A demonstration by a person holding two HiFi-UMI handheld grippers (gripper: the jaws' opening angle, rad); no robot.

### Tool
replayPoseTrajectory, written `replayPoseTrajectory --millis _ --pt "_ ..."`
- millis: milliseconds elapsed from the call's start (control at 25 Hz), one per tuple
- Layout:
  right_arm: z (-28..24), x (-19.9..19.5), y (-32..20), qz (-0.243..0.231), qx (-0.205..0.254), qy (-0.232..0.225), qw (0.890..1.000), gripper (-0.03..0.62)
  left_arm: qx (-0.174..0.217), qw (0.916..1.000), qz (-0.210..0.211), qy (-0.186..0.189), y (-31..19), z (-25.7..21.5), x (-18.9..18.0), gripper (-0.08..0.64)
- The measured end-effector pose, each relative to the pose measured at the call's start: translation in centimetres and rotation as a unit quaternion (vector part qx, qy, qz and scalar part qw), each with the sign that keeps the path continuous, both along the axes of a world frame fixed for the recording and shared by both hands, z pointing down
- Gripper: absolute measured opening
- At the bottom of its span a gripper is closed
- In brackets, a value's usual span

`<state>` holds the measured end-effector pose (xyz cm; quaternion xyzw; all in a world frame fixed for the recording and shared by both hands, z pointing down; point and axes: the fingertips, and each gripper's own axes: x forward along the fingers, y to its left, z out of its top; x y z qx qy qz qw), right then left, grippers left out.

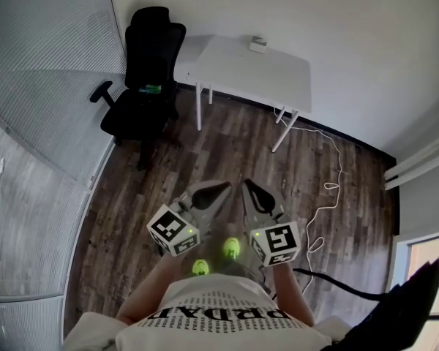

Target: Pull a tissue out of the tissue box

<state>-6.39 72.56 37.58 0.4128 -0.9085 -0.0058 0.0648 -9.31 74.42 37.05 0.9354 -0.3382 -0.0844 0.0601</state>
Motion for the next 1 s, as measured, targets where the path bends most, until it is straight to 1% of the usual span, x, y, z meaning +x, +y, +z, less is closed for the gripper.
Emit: replayPoseTrajectory --millis 240,320,440,680,800,880,1000 --pt "0.5 3.0 -5.2 0.003 -0.012 -0.009 1.000 0.020 -0.007 1.0000 -0.002 -0.005 -5.2 0.2 2.7 -0.009" --pt "0.5 3.9 -7.0 0.000 -0.013 -0.009 1.000 0.021 -0.004 1.0000 0.001 -0.005 -7.1 0.0 3.8 -0.009" --pt "0.5 5.2 -9.2 -0.008 -0.016 -0.010 1.000 0.020 -0.010 0.9999 -0.006 0.000 -9.5 -0.2 5.2 -0.009" --pt "0.0 7.6 -12.2 -0.022 -0.009 -0.018 1.000 0.015 -0.002 0.9999 -0.014 -0.007 -12.4 -0.3 7.7 -0.009" --pt "-0.1 8.8 -13.8 -0.028 -0.009 -0.020 0.999 0.012 -0.004 0.9997 -0.021 -0.007 -13.9 -0.3 8.9 -0.009" --pt "-0.1 9.4 -14.7 -0.034 -0.010 -0.019 0.999 0.009 -0.007 0.9996 -0.028 -0.006 -14.8 -0.4 9.4 -0.009" --pt "0.2 10.0 -16.0 -0.043 -0.011 -0.018 0.999 0.009 -0.001 0.9993 -0.035 -0.010 -16.0 -0.3 10.2 -0.009"
